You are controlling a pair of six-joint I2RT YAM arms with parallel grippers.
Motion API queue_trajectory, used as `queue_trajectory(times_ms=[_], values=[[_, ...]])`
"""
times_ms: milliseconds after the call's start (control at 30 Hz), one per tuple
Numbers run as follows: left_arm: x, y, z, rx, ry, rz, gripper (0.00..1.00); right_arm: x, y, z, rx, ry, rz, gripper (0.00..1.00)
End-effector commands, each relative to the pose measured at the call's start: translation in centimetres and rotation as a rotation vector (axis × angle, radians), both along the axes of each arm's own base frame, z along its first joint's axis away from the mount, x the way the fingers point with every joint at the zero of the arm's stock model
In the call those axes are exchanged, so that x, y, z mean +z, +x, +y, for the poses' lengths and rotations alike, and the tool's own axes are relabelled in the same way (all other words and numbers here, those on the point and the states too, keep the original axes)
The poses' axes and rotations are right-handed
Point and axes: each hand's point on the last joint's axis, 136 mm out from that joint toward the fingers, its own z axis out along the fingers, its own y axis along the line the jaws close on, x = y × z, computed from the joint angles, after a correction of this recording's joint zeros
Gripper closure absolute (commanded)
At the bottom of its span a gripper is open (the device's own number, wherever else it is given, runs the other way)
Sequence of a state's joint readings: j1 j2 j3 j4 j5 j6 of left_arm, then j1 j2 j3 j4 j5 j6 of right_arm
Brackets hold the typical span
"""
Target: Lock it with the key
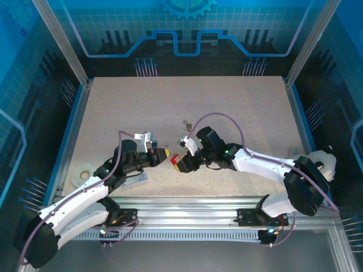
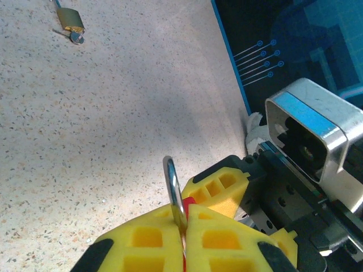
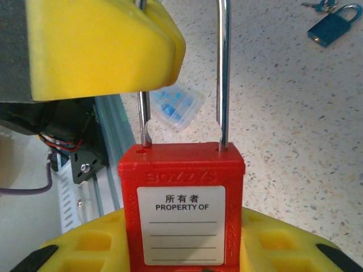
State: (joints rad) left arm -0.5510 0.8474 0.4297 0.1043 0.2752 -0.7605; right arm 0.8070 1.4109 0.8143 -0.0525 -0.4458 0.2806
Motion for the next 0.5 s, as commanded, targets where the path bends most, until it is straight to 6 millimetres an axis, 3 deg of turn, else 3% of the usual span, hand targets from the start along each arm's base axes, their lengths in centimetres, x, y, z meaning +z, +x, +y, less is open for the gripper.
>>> queue_trajectory(times_ms=[0, 467], values=[[0.9, -0.1, -0.5, -0.022, -0.01, 0.005, 1.0, 1.8, 0.7, 0.1, -0.033, 0.011, -0.088, 1.0], [0.9, -0.5, -0.7, -0.015, -0.054, 0.055, 1.0, 2.9, 2.9, -1.9, -0.256, 0.001, -0.274, 1.0]])
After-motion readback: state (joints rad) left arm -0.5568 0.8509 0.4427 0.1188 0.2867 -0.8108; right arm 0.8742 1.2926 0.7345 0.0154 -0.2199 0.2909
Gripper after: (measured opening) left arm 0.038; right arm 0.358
